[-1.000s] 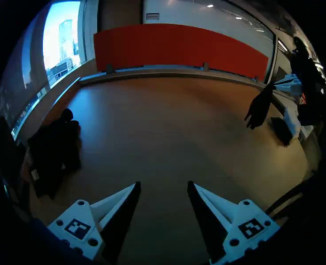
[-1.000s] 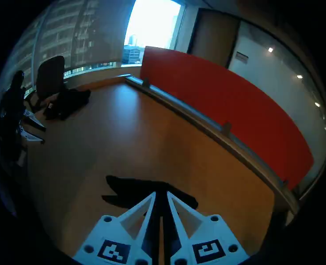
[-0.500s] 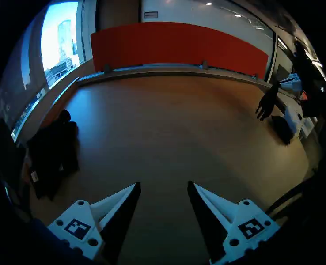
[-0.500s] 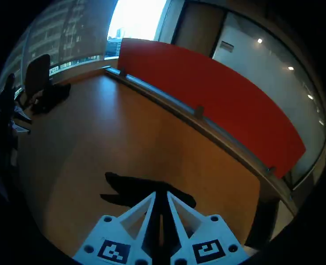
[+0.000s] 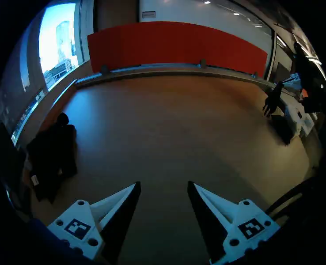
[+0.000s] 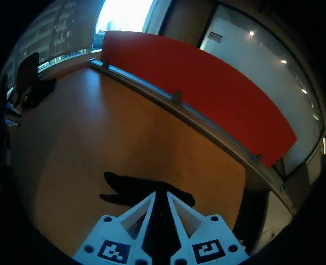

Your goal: Fold towel

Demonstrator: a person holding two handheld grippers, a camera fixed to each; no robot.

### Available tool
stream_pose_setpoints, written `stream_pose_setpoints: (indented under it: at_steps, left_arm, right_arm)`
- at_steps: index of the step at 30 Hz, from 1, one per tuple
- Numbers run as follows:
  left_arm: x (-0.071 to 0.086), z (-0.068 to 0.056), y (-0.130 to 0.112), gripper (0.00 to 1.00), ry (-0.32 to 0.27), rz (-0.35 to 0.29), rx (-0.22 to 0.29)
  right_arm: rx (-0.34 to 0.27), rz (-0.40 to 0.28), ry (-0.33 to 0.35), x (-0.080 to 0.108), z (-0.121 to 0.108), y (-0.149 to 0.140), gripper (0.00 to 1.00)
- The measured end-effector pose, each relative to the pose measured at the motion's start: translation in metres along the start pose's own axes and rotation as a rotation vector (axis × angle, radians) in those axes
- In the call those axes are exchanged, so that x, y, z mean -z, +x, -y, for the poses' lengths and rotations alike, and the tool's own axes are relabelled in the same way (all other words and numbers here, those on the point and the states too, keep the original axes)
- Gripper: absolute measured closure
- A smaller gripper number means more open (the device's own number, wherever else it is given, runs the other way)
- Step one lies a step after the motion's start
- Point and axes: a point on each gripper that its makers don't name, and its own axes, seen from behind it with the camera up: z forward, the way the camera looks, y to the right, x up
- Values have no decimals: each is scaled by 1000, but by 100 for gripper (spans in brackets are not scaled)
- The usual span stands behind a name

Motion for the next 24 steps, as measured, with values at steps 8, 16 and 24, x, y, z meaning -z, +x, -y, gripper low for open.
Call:
stream_pose_setpoints:
  at_steps: [8, 16, 24]
  left_arm:
    - [-2, -6, 5, 23, -7, -1, -13]
    - [-3, -11, 8, 23, -16, -2, -25]
    - [-2, -14, 10, 23, -25, -1, -35]
  right_arm:
    - [-22, 32, -19, 7, -20, -22, 94]
    - [-33, 60, -35, 18, -25, -45, 95]
    - [-59, 98, -53, 38, -26, -81, 95]
